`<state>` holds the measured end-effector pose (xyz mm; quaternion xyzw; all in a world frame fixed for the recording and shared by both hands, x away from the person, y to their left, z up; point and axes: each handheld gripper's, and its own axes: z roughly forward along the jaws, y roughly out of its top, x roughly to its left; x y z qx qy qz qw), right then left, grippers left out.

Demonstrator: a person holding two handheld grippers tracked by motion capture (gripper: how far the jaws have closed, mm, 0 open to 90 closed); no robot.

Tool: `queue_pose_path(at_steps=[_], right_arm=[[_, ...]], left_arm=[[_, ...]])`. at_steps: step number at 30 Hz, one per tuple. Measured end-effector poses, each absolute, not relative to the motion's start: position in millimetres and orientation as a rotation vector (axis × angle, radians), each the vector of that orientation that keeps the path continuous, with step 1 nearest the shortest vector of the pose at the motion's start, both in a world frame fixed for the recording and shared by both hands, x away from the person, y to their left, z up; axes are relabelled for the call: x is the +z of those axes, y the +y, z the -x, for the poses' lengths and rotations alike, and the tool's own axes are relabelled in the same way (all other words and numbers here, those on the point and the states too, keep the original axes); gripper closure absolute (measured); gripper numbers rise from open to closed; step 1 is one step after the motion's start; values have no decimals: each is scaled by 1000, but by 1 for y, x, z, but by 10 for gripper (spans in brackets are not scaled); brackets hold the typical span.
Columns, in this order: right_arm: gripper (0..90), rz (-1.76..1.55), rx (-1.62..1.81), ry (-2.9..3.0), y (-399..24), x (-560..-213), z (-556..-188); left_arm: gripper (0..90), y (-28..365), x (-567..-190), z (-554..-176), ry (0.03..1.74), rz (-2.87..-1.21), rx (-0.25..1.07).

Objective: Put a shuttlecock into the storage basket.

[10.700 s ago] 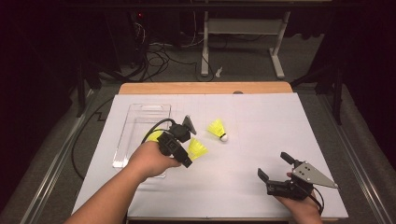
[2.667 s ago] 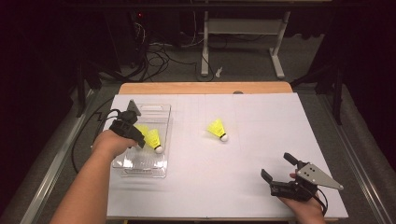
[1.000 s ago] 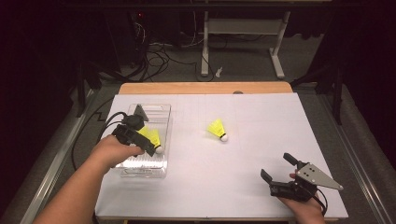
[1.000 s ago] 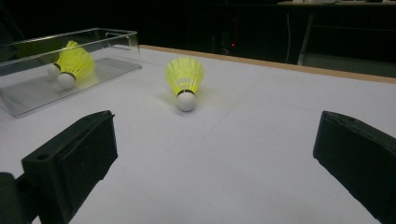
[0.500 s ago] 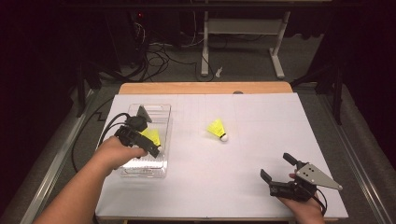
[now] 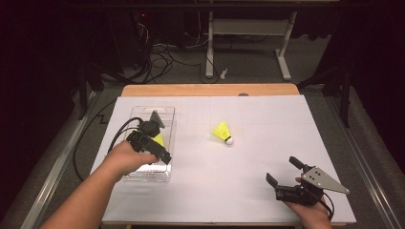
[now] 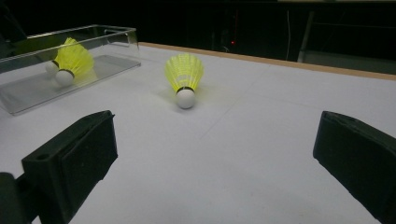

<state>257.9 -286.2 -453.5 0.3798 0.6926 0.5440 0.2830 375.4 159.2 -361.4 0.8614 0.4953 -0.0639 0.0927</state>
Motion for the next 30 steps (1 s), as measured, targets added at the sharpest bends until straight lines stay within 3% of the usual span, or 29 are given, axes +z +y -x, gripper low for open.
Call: queue_pose_path(at_steps=[30], right_arm=[[3,-1012,1449,1862,-284,-454,-257]], left_arm=[[7,98,-361,-361,1311,-2620,-216]])
